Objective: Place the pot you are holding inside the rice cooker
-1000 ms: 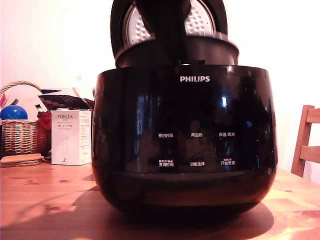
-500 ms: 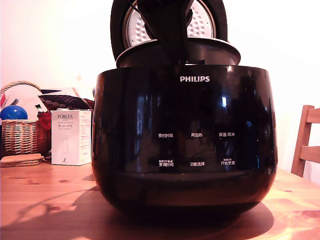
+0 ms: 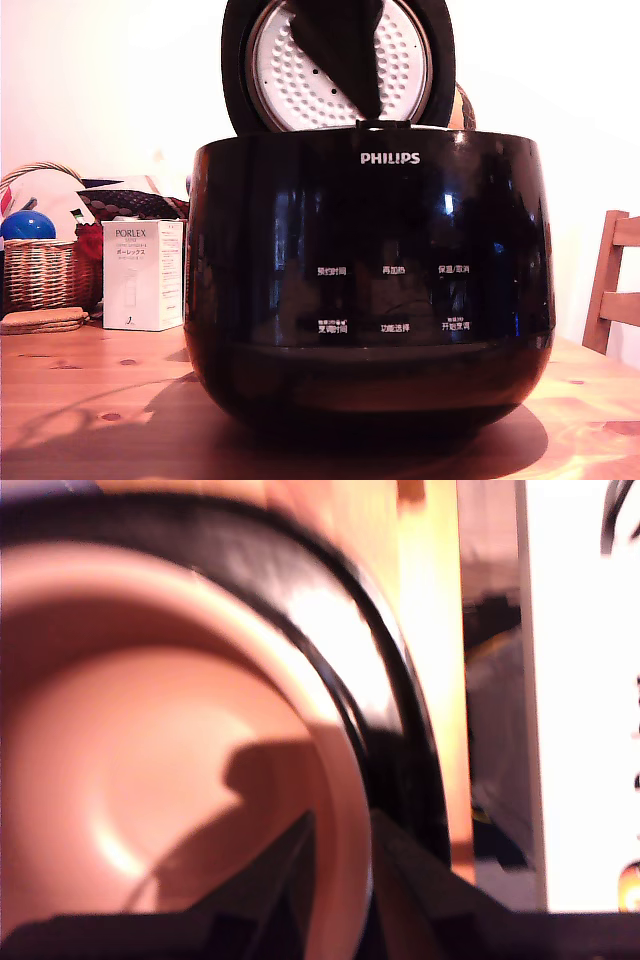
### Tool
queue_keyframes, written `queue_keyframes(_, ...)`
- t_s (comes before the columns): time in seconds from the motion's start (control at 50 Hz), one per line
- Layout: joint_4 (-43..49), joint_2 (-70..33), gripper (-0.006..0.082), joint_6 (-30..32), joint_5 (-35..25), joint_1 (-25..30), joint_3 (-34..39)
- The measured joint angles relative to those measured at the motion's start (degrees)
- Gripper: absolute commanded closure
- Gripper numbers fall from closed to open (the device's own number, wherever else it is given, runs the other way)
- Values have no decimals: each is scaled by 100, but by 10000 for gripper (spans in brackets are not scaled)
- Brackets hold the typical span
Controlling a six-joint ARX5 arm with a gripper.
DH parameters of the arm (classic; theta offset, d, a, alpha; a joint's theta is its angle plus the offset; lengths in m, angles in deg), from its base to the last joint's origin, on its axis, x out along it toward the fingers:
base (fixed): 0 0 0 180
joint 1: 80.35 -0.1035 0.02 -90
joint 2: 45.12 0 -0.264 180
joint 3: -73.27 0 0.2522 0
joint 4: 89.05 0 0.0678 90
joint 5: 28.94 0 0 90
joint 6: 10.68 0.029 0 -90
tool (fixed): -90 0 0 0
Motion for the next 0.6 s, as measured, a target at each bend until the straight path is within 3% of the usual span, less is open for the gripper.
queue_keyframes(0.18,15,2,631,-190,-2,-2,0)
queue_keyframes(0.34,35,2,793,-289,-2,28,-4)
queue_keyframes(0.6,37,2,790,-1196,125,7,-238)
